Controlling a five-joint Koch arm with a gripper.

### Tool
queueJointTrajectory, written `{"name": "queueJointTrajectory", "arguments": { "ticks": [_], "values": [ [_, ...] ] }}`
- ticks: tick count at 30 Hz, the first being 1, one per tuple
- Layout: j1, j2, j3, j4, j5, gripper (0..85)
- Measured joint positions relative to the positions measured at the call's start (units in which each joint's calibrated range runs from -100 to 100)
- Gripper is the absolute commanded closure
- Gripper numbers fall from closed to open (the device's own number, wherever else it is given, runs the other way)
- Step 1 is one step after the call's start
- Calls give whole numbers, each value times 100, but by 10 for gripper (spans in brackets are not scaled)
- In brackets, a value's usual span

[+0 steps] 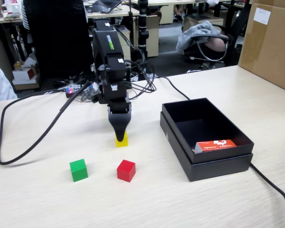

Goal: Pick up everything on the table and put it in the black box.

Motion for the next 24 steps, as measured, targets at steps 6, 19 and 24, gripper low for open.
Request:
{"name": "queueJointTrajectory", "arguments": {
  "ticks": [6,19,24],
  "values": [
    [0,350,155,0,0,432],
    [-10,751,338,-8,-63,747],
    [-44,751,466,-8,-98,846]
  ]
}}
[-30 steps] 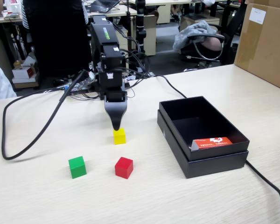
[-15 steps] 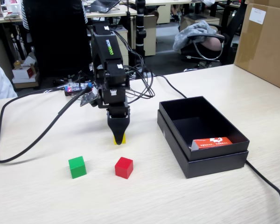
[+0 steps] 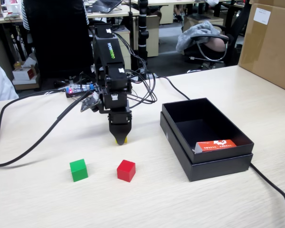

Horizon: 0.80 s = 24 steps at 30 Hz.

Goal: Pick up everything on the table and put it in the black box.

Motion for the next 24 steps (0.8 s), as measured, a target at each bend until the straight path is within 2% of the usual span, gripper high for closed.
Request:
{"name": "queueJointTrajectory", "arguments": {
  "ticks": [7,13,14,15,17,24],
  "values": [
    [200,-867,-9,-108,10,846],
    [737,-2563,-18,-403,112,846],
    [1011,-2809,155,-449,200,846],
    [1011,-2822,164,-449,205,846],
    [1441,-2628,1524,-457,381,846],
    [1724,-880,3195,-503,503,846]
  ]
}}
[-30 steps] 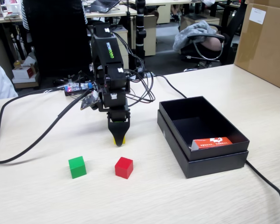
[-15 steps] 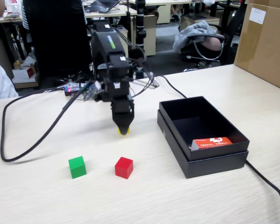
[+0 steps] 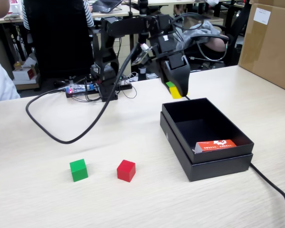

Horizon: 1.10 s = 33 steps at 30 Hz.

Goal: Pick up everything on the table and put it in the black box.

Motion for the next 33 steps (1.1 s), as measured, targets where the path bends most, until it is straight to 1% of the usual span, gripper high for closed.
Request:
{"name": "queueJointTrajectory", "arguments": {
  "ticks": [2,3,5,6,8,11,13,14,16,17,20,21,24,25,26,29,32,33],
  "values": [
    [68,725,292,0,5,846],
    [68,738,301,0,5,846],
    [137,1566,785,-8,5,846],
    [156,2382,1251,8,0,846],
    [166,2744,1251,0,5,846],
    [190,3767,1241,0,-10,845],
    [195,3935,1251,0,-20,845],
    [200,4078,1260,0,-20,830],
    [210,4259,1415,0,-24,670],
    [210,4272,1415,0,-20,608],
    [220,4285,1415,0,-20,455],
    [225,4285,1415,0,-20,426],
    [225,4194,1369,0,-5,394],
    [225,4065,1232,0,29,356],
    [220,3858,1077,0,78,341],
    [117,2524,712,0,161,350],
    [-24,1074,584,0,347,355],
    [-156,285,246,0,347,355]
  ]
}}
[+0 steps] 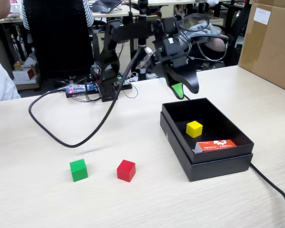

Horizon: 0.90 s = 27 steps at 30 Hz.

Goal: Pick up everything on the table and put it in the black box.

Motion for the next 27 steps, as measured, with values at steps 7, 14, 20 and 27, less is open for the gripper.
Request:
{"name": "queueJointTrajectory", "arguments": {
  "ticks": [7,14,20,27],
  "values": [
    [-1084,-3340,-3113,101,-1133,346],
    [-1636,-4945,-5148,178,-1543,341],
    [-1778,-6032,-6581,519,-1680,342],
    [-1890,-6421,-7093,767,-1724,341]
  ]
}}
